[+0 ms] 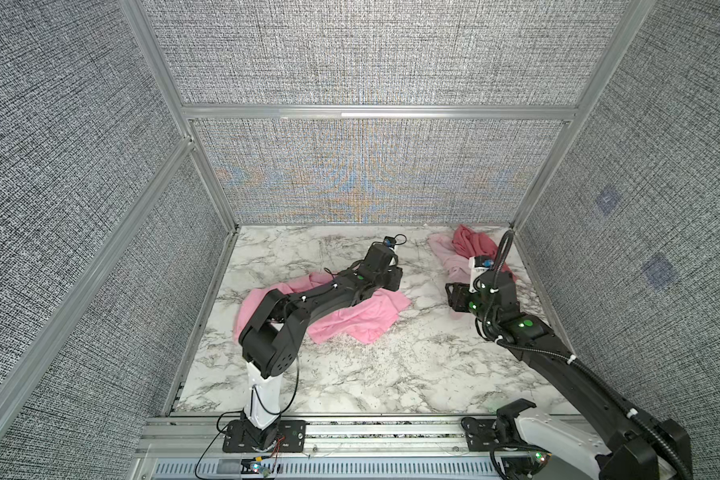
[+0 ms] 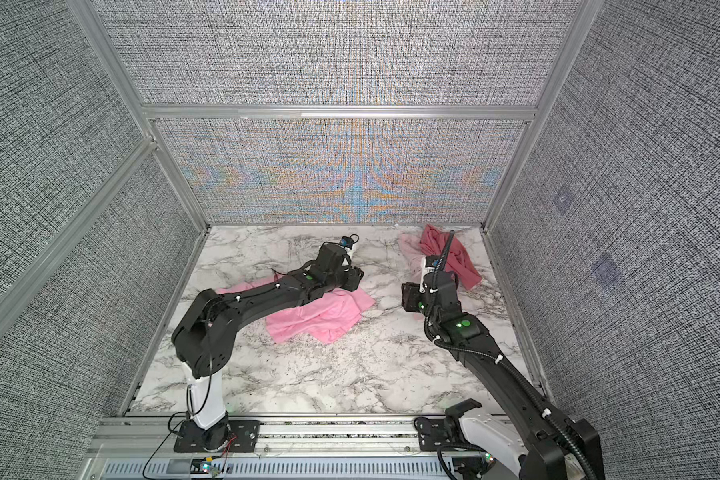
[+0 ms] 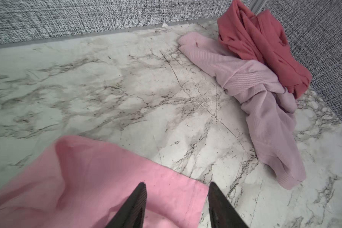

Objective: Pick out a specific cloth from the pile
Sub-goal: 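Release the pink cloth with the right gripper while the left gripper reaches over it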

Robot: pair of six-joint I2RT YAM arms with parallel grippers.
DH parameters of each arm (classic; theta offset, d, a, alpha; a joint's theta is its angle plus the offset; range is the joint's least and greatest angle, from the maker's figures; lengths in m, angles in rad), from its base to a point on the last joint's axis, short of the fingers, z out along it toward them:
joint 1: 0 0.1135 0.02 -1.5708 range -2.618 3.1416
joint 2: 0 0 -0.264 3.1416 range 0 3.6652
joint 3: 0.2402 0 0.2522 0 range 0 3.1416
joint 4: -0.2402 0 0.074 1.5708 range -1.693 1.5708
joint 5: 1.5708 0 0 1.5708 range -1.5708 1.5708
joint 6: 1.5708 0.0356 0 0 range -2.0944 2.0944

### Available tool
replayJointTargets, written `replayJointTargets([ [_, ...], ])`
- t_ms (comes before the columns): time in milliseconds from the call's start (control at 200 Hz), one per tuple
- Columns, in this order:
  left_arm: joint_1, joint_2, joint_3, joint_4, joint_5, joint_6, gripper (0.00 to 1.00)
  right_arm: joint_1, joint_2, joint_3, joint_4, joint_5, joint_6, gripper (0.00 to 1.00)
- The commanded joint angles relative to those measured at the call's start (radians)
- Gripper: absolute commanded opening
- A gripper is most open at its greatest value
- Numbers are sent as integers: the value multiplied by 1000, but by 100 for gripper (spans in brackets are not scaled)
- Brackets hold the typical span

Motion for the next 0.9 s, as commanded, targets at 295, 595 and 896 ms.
replayJointTargets([
  [295, -70, 135, 54, -90, 5, 18, 54, -43, -30, -61, 22, -77, 27, 57],
  [595, -88, 211, 118, -129, -33, 30, 52, -44, -38, -76, 30, -78, 30, 57],
  [896, -94, 270, 187, -170, -45, 47, 48, -46, -27, -74, 35, -84, 29, 57],
])
